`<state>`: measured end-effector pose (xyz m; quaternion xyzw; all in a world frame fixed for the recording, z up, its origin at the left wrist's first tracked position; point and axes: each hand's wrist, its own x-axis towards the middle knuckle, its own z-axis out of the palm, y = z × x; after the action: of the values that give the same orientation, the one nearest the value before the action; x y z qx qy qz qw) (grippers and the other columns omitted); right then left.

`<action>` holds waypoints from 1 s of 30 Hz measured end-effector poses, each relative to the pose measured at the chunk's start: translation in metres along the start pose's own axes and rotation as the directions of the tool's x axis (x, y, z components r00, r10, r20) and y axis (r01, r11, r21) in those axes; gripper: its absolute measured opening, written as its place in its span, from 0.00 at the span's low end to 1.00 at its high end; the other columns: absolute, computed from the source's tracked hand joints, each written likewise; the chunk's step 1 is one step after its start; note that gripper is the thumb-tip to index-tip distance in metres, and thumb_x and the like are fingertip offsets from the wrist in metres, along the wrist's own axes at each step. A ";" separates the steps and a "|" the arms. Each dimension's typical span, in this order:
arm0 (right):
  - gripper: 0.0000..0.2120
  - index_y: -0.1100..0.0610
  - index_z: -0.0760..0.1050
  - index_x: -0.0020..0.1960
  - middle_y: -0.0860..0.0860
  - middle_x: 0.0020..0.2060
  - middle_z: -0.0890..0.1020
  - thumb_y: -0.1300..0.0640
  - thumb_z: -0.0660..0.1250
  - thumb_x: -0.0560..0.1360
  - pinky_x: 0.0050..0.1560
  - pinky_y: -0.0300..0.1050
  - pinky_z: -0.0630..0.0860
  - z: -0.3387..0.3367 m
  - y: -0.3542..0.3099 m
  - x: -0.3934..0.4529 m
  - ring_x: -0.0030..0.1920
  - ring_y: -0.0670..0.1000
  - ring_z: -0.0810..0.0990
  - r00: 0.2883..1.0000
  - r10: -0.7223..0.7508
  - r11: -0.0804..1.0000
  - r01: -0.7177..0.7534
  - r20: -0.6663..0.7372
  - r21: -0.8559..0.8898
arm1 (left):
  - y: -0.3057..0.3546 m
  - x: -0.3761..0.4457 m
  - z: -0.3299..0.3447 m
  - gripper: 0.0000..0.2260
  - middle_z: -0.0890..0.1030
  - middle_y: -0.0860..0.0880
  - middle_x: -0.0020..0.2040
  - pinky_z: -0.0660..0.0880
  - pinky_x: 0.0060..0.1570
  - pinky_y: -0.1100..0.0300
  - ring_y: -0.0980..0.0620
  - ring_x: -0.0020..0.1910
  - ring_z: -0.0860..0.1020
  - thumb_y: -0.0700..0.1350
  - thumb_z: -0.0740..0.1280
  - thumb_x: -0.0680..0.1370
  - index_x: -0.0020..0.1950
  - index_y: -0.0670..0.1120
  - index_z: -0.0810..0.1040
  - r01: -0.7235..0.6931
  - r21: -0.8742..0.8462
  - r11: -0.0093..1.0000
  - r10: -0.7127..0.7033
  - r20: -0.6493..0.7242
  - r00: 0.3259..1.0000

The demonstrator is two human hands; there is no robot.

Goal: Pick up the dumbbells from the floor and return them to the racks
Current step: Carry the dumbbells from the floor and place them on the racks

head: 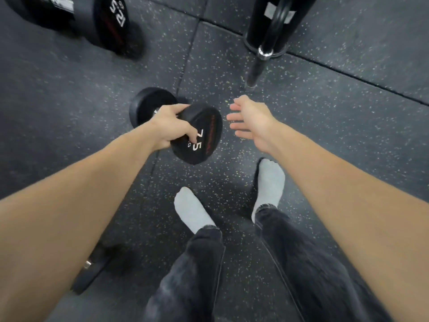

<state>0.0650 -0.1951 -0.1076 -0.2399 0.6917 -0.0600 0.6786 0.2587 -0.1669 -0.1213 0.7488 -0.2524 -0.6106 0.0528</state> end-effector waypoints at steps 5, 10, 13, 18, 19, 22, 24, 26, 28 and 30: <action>0.18 0.56 0.74 0.71 0.52 0.69 0.78 0.50 0.60 0.84 0.69 0.53 0.73 0.085 -0.017 -0.013 0.66 0.55 0.77 0.995 -0.026 0.988 0.041 0.100 -0.150 | -0.022 -0.022 -0.081 0.28 0.86 0.48 0.46 0.81 0.38 0.61 0.49 0.44 0.84 0.27 0.70 0.69 0.66 0.48 0.82 0.005 -0.226 0.974 -0.032 -0.118 0.992; 0.32 0.50 0.60 0.82 0.50 0.75 0.72 0.46 0.66 0.80 0.61 0.49 0.71 0.158 -0.019 0.006 0.70 0.54 0.73 0.986 -0.093 0.983 0.113 0.136 -0.145 | -0.054 -0.008 -0.121 0.21 0.89 0.49 0.48 0.82 0.36 0.60 0.51 0.43 0.88 0.48 0.79 0.73 0.64 0.46 0.81 -0.044 -0.452 0.891 -0.038 -0.171 0.985; 0.36 0.49 0.66 0.78 0.50 0.67 0.79 0.40 0.70 0.73 0.47 0.47 0.79 0.186 -0.025 0.021 0.62 0.54 0.81 0.989 -0.079 0.991 0.091 0.123 -0.096 | -0.067 0.000 -0.131 0.28 0.88 0.48 0.53 0.84 0.42 0.56 0.50 0.47 0.88 0.52 0.82 0.70 0.66 0.45 0.79 -0.087 -0.471 0.878 -0.004 -0.190 0.982; 0.27 0.53 0.81 0.62 0.50 0.48 0.89 0.40 0.76 0.68 0.30 0.39 0.80 0.206 -0.038 0.034 0.43 0.50 0.89 0.993 -0.012 1.000 0.014 0.120 -0.019 | -0.079 0.010 -0.145 0.30 0.88 0.48 0.53 0.85 0.51 0.50 0.48 0.49 0.88 0.59 0.82 0.68 0.63 0.47 0.78 -0.057 -0.507 0.860 -0.056 -0.205 0.977; 0.25 0.53 0.83 0.60 0.50 0.47 0.90 0.40 0.77 0.69 0.33 0.41 0.81 0.208 -0.039 0.035 0.43 0.50 0.89 0.992 0.018 1.000 -0.019 0.126 0.010 | -0.081 0.011 -0.148 0.31 0.88 0.48 0.53 0.84 0.53 0.50 0.49 0.49 0.88 0.60 0.82 0.68 0.63 0.47 0.79 -0.043 -0.525 0.850 -0.075 -0.202 0.976; 0.22 0.54 0.86 0.53 0.51 0.45 0.90 0.39 0.78 0.69 0.40 0.45 0.83 0.216 -0.046 0.031 0.44 0.52 0.89 0.989 0.071 0.997 -0.074 0.132 0.025 | -0.092 0.008 -0.153 0.33 0.89 0.49 0.52 0.84 0.53 0.50 0.48 0.49 0.88 0.62 0.81 0.67 0.65 0.47 0.80 0.008 -0.603 0.798 -0.146 -0.179 0.973; 0.21 0.54 0.86 0.51 0.50 0.43 0.90 0.39 0.79 0.68 0.39 0.44 0.83 0.218 -0.054 0.025 0.42 0.52 0.89 0.991 0.065 0.997 -0.058 0.120 -0.057 | -0.095 0.000 -0.152 0.32 0.89 0.50 0.51 0.83 0.50 0.53 0.49 0.49 0.88 0.65 0.79 0.68 0.64 0.47 0.81 0.030 -0.653 0.757 -0.161 -0.142 0.977; 0.21 0.54 0.86 0.49 0.50 0.42 0.90 0.39 0.80 0.67 0.42 0.46 0.85 0.220 -0.058 0.014 0.42 0.52 0.89 0.991 0.067 0.990 -0.052 0.114 -0.127 | -0.100 -0.014 -0.149 0.30 0.89 0.51 0.52 0.82 0.52 0.51 0.49 0.51 0.88 0.69 0.74 0.70 0.63 0.49 0.83 0.050 -0.694 0.718 -0.165 -0.100 0.981; 0.23 0.54 0.86 0.48 0.50 0.41 0.90 0.37 0.80 0.65 0.45 0.47 0.86 0.224 -0.063 -0.006 0.42 0.52 0.89 0.990 0.077 0.975 -0.050 0.117 -0.217 | -0.106 -0.034 -0.149 0.32 0.89 0.51 0.54 0.81 0.55 0.49 0.48 0.53 0.88 0.74 0.68 0.71 0.63 0.52 0.85 0.067 -0.742 0.668 -0.178 -0.072 0.981; 0.28 0.55 0.86 0.49 0.50 0.41 0.90 0.34 0.80 0.60 0.46 0.48 0.86 0.229 -0.068 -0.028 0.42 0.52 0.89 0.989 0.090 0.949 -0.049 0.120 -0.310 | -0.110 -0.057 -0.149 0.32 0.89 0.50 0.54 0.81 0.55 0.47 0.47 0.53 0.88 0.75 0.63 0.73 0.61 0.53 0.85 0.080 -0.803 0.591 -0.225 -0.068 0.972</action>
<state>0.3026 -0.1877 -0.0703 -0.3212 0.6540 0.0880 0.6792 0.4261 -0.0802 -0.0767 0.7131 0.1158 -0.5978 0.3475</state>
